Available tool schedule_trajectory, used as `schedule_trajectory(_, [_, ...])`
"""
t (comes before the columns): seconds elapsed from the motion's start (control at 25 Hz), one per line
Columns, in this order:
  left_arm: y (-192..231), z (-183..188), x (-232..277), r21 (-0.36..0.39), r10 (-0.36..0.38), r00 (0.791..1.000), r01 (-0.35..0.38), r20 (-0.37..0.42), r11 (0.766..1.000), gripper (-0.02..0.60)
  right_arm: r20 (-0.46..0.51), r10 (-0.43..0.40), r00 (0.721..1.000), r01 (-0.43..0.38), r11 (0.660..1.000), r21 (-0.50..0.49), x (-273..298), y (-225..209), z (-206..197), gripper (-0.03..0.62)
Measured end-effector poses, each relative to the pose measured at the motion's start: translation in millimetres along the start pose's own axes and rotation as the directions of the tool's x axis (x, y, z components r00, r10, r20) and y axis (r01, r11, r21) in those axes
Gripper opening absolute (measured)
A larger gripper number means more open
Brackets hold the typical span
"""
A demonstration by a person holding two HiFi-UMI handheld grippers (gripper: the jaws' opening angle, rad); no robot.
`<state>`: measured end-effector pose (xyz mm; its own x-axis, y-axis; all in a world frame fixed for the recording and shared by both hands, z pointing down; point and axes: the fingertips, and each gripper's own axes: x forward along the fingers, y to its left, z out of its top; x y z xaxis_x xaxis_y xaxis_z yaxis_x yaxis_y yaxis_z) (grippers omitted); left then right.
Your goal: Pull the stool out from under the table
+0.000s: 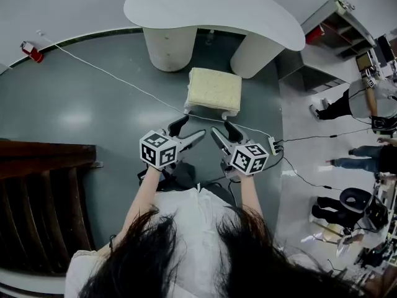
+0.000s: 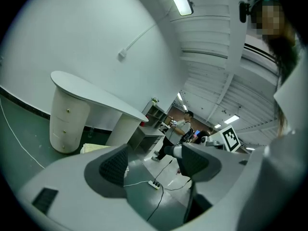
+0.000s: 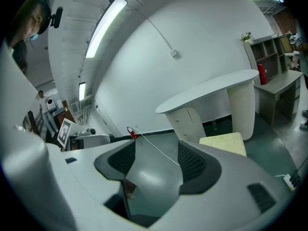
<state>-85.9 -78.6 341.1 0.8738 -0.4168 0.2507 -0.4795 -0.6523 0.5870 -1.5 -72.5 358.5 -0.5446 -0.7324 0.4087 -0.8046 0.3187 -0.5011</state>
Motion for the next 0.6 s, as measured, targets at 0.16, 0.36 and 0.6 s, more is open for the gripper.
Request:
schedule_trajectory(0.16, [-26.4, -4.3, 0.9, 0.025, 0.019, 1.0, -0.02, 0.019, 0.999, 0.359, 0.018, 0.011, 1.0, -0.011, 1.0, -0.018, -32.0, -1.6, -4.0, 0.253])
schedule_trajectory(0.36, [-71.2, -23.1, 11.5, 0.058, 0.038, 0.999, -0.039, 0.021, 0.998, 0.339, 0.064, 0.016, 0.998, -0.015, 1.0, -0.011, -87.5, -12.4, -15.2, 0.137])
schedule_trajectory(0.6, [-128.9, -57.9, 15.0, 0.077, 0.061, 0.998, -0.063, 0.033, 0.995, 0.237, 0.098, 0.045, 0.994, -0.043, 0.999, -0.026, -152.1, -16.0, -33.3, 0.12])
